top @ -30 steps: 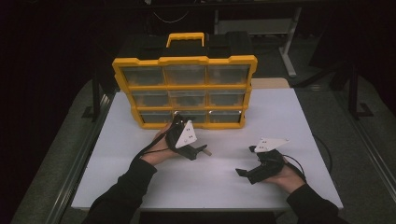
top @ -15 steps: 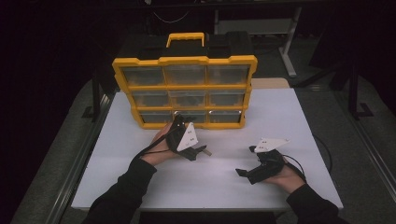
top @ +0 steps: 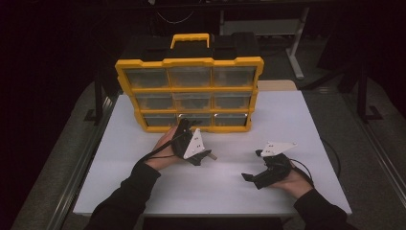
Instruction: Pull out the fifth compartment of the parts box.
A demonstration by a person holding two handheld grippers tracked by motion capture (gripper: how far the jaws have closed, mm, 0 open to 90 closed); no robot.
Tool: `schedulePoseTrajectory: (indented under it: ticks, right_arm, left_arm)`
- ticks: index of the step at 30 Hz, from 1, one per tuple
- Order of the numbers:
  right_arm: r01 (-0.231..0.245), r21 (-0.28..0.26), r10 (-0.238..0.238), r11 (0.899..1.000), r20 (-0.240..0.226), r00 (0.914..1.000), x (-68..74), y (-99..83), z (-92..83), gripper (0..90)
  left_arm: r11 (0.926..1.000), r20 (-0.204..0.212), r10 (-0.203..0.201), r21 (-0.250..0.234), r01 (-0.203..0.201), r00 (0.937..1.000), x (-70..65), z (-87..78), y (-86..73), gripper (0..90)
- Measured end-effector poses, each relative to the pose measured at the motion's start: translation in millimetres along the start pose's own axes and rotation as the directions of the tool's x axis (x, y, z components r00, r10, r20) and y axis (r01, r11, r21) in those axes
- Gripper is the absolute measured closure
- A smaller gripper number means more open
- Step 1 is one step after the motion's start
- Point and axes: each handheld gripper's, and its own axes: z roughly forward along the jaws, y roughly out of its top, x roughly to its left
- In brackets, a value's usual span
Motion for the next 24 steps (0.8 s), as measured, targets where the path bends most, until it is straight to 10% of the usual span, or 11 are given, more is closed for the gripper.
schedulePoseTrajectory:
  ticks: [24]
  right_arm:
    - [-0.001, 0.000, 0.001, 1.000, 0.000, 1.0000, 0.1, 0.1, 0.0, 0.0]
  left_arm:
    - [0.9966, -0.024, 0.080, 0.024, -0.079, 0.9965, -3.6, 0.4, 0.3, 0.4]
